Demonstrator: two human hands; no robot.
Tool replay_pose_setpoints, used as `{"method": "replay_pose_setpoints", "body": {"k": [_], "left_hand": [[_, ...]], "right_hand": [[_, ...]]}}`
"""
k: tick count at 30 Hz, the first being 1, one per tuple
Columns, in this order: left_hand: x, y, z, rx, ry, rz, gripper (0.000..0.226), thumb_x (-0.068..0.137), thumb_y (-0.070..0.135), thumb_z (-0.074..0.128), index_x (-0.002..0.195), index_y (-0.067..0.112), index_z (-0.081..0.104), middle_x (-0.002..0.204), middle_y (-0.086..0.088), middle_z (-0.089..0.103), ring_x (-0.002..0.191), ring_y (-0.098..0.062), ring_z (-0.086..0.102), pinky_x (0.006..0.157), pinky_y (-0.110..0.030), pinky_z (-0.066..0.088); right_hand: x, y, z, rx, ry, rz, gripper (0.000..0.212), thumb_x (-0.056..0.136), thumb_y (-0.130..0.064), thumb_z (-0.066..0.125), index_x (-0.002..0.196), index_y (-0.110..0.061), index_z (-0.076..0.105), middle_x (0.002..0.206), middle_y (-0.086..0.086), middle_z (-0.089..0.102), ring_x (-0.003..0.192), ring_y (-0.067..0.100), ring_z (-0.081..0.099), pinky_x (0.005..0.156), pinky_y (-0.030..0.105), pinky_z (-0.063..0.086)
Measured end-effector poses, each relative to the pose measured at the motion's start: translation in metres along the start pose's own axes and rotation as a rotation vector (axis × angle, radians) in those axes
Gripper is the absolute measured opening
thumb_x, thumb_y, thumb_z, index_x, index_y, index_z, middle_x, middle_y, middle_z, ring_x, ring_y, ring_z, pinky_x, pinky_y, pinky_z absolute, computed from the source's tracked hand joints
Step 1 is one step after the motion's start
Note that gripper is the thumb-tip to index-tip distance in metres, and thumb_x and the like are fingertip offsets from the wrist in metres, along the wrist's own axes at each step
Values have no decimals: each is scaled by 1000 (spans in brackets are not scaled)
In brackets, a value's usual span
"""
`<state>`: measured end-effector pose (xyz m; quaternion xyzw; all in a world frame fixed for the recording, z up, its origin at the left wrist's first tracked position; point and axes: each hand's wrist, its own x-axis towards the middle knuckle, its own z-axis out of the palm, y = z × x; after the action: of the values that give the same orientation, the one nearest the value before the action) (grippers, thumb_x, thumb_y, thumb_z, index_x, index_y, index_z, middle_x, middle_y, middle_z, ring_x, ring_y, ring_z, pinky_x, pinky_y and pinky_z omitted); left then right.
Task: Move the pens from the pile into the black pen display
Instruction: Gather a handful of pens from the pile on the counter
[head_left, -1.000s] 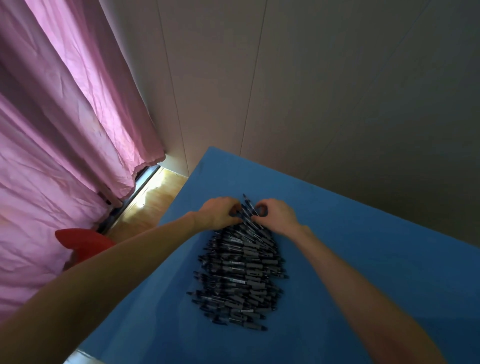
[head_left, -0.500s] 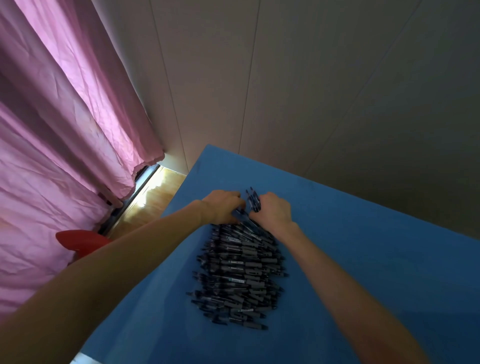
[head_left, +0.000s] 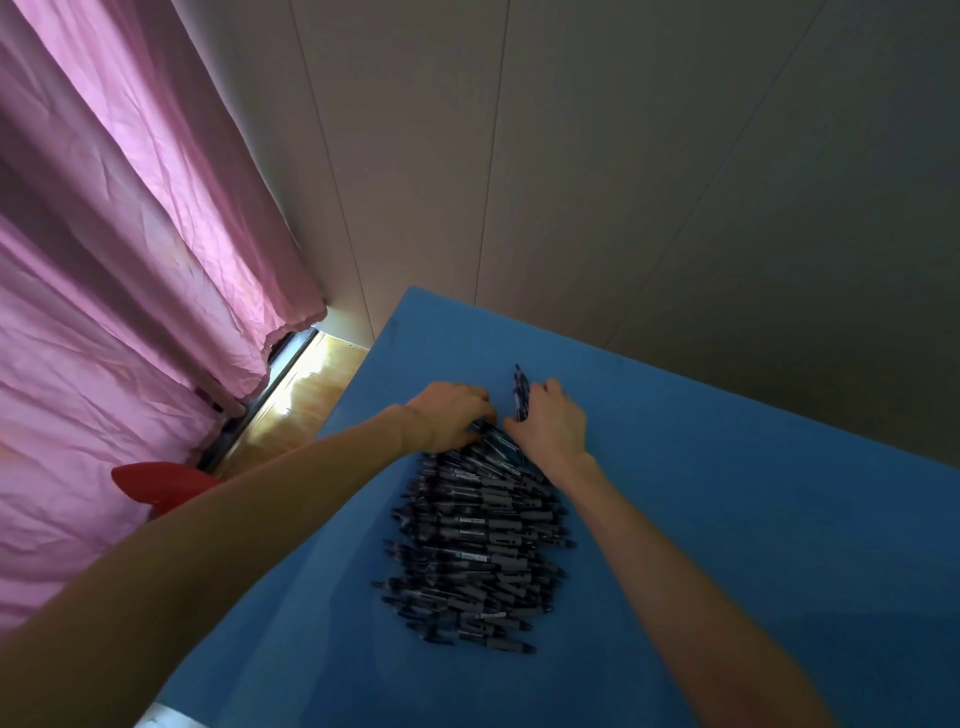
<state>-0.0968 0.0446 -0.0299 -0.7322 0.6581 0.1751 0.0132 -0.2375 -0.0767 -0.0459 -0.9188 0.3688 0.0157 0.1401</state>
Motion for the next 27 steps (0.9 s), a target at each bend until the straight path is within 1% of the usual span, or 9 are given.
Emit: {"method": "replay_pose_setpoints", "body": {"k": [3, 5, 7, 9, 11, 14, 17, 22, 27], "left_hand": [[2, -2, 1, -96, -43, -5, 37, 96, 38, 58, 130, 24, 65, 128, -1, 58, 113, -24, 59, 89, -42, 53], [2, -3, 2, -138, -78, -16, 47, 95, 54, 55, 132, 27, 63, 129, 1, 57, 114, -22, 58, 92, -42, 52], [3, -6, 2, -143, -102, -21, 56, 91, 63, 57, 136, 29, 60, 131, 2, 56, 115, -21, 57, 92, -42, 52], [4, -6, 1, -126, -111, -9, 55, 91, 58, 62, 136, 27, 59, 130, 1, 56, 114, -22, 57, 91, -41, 52], [6, -3, -2, -109, -105, 8, 50, 93, 48, 66, 136, 24, 59, 127, 0, 57, 112, -23, 58, 89, -38, 50], [9, 5, -2, -99, -82, 53, 42, 94, 38, 67, 133, 23, 62, 126, 0, 59, 110, -22, 58, 82, -32, 45], [14, 8, 2, -118, -63, 57, 36, 95, 33, 64, 129, 26, 64, 126, 2, 61, 108, -21, 60, 78, -29, 41], [20, 6, -3, -128, -72, 44, 30, 94, 31, 64, 124, 25, 67, 121, 2, 62, 104, -21, 61, 78, -30, 45], [25, 10, -3, -124, -63, 46, 43, 89, 17, 66, 132, 22, 63, 131, 0, 59, 114, -22, 59, 85, -31, 44]], "right_hand": [[-5, 7, 4, 51, 21, -46, 33, 85, -42, 67, 103, -15, 58, 104, 2, 50, 92, 21, 54, 66, 34, 46], [-5, 9, 4, 36, 18, -65, 33, 86, -41, 67, 104, -15, 59, 105, 2, 51, 94, 21, 54, 66, 33, 45], [-3, 8, 1, 14, 10, -79, 32, 86, -39, 68, 105, -14, 60, 105, 3, 51, 97, 23, 54, 66, 34, 45], [0, 8, 0, -64, -4, -96, 31, 89, -31, 67, 113, -14, 60, 113, 5, 53, 102, 24, 54, 70, 34, 47], [1, 13, 1, -122, 6, -118, 36, 93, -21, 65, 127, -14, 58, 122, 6, 54, 109, 25, 53, 81, 35, 49], [0, 29, 3, -16, 30, -154, 42, 96, -19, 61, 139, -19, 56, 124, 3, 56, 110, 23, 54, 89, 35, 48], [-1, 45, -1, 67, 16, -175, 38, 98, -26, 61, 136, -23, 60, 117, -2, 57, 106, 19, 54, 85, 34, 50], [-1, 63, -6, 109, -14, -148, 33, 97, -41, 65, 125, -25, 65, 107, -5, 56, 98, 14, 55, 74, 28, 50], [-6, 76, -7, 148, -49, -172, 35, 95, -44, 66, 125, -25, 64, 102, -11, 51, 91, 9, 54, 73, 24, 46]]}}
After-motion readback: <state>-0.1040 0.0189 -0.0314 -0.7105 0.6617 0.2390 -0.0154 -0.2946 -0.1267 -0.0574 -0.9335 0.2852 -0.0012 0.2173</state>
